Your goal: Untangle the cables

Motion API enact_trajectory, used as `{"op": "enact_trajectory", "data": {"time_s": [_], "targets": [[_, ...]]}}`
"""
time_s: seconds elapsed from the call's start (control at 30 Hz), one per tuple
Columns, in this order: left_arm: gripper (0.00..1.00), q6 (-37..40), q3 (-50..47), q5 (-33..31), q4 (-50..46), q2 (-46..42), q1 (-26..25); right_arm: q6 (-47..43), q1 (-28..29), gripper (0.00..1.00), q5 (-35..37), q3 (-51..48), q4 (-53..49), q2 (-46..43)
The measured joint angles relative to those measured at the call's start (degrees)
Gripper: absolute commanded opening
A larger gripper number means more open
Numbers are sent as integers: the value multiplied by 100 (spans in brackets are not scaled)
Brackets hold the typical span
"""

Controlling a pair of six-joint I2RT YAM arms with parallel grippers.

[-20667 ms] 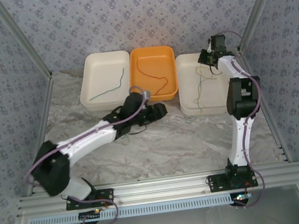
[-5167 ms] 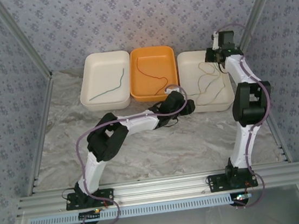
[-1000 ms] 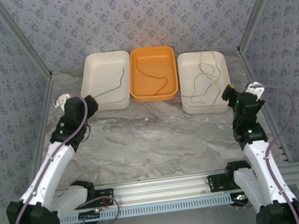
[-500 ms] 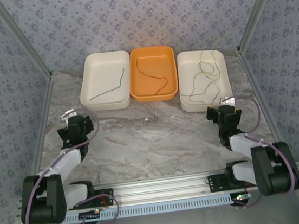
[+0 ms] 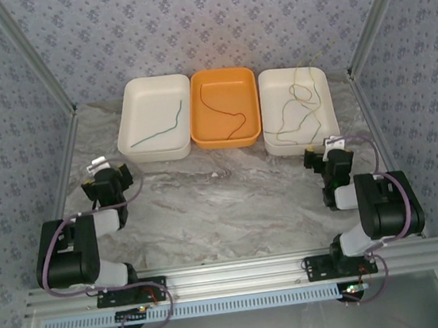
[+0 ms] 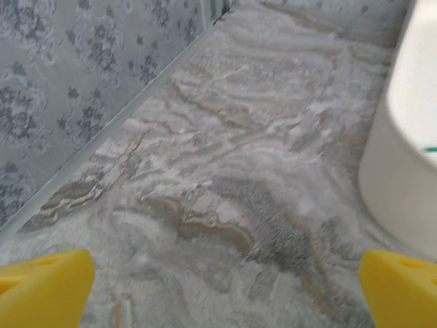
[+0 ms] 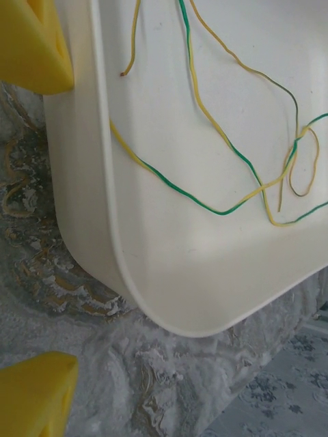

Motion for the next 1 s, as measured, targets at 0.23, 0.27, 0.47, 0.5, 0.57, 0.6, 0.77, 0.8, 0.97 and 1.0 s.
{"op": "enact_trajectory", "data": {"time_s": [0.23,0.27,0.47,0.5,0.57,0.6,0.77,0.8,0.97,1.0], "targets": [[99,11,-22,127,260,0,2,-4,9,99,-295,173,-15,22],[99,26,-72,184,374,0,2,-9,15,99,-293,166,-2,22],[99,214,-754,619,1388,173,0,-140,142,99,-330,-76,444,22],[99,247,-715,669,1510,356,0,-164,175,99,-330,-107,485,20],[99,304,-474,793,1233,575,0,-249,254,99,-352,-133,540,20],[99,321,-350,844,1132,614,0,-289,284,99,-374,-133,546,22],[99,365,2,905,1021,632,-11,-487,354,99,-629,-96,498,22],[99,365,4,907,1016,632,-11,-496,323,99,-726,-57,448,22],[99,365,2,907,898,632,-11,-496,199,99,-951,15,393,20],[99,365,2,907,887,632,-11,-496,201,99,-951,-28,463,20]]}}
